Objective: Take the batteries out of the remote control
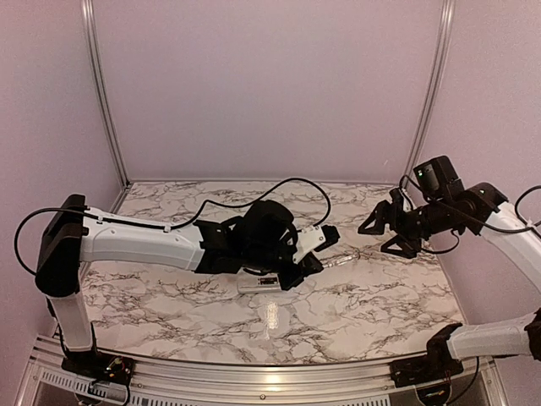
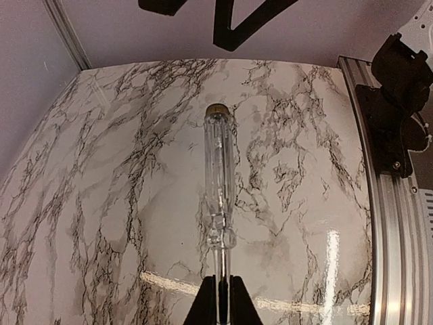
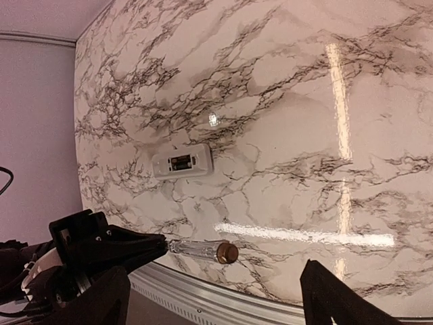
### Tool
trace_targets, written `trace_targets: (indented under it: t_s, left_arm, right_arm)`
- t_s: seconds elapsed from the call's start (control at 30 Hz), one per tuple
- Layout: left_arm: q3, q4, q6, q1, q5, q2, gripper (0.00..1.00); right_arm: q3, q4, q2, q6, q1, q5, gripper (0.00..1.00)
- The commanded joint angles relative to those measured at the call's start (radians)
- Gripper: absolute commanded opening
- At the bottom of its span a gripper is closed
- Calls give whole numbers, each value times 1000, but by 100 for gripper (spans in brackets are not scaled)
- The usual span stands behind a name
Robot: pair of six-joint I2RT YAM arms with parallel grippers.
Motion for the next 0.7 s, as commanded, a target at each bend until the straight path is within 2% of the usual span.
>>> trace_targets:
  t_s: [0.0,0.07,0.23,0.67]
  left_arm:
    - [0,-42,31,6,29,-69,0]
    - [2,-44,32,6,31,-88,0]
    - [12,-53,43,6,38,-119,0]
    - [13,-48,51,6,69,-125,0]
  right_arm:
    - [-48,142,-27,-18,-15,-326,86]
    - [-70,173,-24,-16,-15,-436,86]
    - [-120,188,-17,-20,-15,-516,84]
    - [-190,317,25,46,-15,-552,72]
